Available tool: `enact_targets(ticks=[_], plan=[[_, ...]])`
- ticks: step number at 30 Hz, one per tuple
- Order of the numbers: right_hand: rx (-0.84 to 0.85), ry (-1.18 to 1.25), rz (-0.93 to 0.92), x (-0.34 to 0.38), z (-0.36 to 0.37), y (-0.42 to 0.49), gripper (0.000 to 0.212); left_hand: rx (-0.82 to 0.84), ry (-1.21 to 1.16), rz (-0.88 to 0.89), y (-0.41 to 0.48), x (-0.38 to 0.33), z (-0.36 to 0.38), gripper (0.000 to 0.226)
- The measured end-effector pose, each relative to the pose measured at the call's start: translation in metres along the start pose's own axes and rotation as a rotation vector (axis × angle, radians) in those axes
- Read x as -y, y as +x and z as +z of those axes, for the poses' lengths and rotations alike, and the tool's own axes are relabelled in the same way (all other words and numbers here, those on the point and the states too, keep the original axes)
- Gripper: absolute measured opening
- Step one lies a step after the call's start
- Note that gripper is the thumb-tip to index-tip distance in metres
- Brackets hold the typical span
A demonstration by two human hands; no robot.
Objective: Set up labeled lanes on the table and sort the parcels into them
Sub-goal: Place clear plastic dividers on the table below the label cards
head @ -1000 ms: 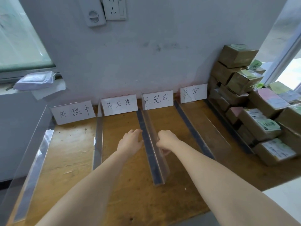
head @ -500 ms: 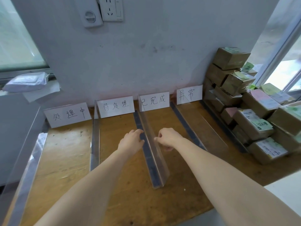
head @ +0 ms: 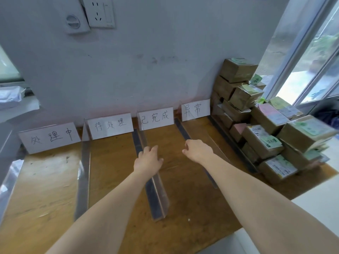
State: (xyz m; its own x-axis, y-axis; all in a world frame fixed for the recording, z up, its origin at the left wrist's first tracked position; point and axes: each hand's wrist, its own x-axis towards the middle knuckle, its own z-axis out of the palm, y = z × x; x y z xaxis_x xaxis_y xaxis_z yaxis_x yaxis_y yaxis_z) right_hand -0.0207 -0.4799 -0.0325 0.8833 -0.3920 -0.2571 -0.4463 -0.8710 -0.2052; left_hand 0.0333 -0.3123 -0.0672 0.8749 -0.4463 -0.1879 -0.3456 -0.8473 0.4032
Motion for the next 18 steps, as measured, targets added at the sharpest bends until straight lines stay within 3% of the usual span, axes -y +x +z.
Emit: enact_targets(ticks=[6, 11, 13, 16, 18], plan=[[-0.188, -0.127, 0.085, -0.056, -0.001, 0.006, 0.037, -0.065, -0.057, -0.161, 0.001, -0.034, 0.022, 0.072], [-0.039, -0.044, 0.171, -0.097, 0.000, 0.011, 0.072, -0.100, -0.124, -0.330, -0.006, -0.051, 0.046, 0.088], [-0.018, -0.049, 0.155, -0.105, 0.004, 0.014, 0.062, -0.123, -0.139, -0.371, -0.009, -0.054, 0.053, 0.091], [-0.027, -0.018, 0.100, -0.109, 0.007, 0.015, 0.027, -0.105, -0.145, -0.415, -0.012, -0.054, 0.057, 0.088], [-0.020, -0.010, 0.067, -0.107, 0.006, 0.016, 0.020, -0.102, -0.153, -0.432, -0.015, -0.054, 0.055, 0.084]])
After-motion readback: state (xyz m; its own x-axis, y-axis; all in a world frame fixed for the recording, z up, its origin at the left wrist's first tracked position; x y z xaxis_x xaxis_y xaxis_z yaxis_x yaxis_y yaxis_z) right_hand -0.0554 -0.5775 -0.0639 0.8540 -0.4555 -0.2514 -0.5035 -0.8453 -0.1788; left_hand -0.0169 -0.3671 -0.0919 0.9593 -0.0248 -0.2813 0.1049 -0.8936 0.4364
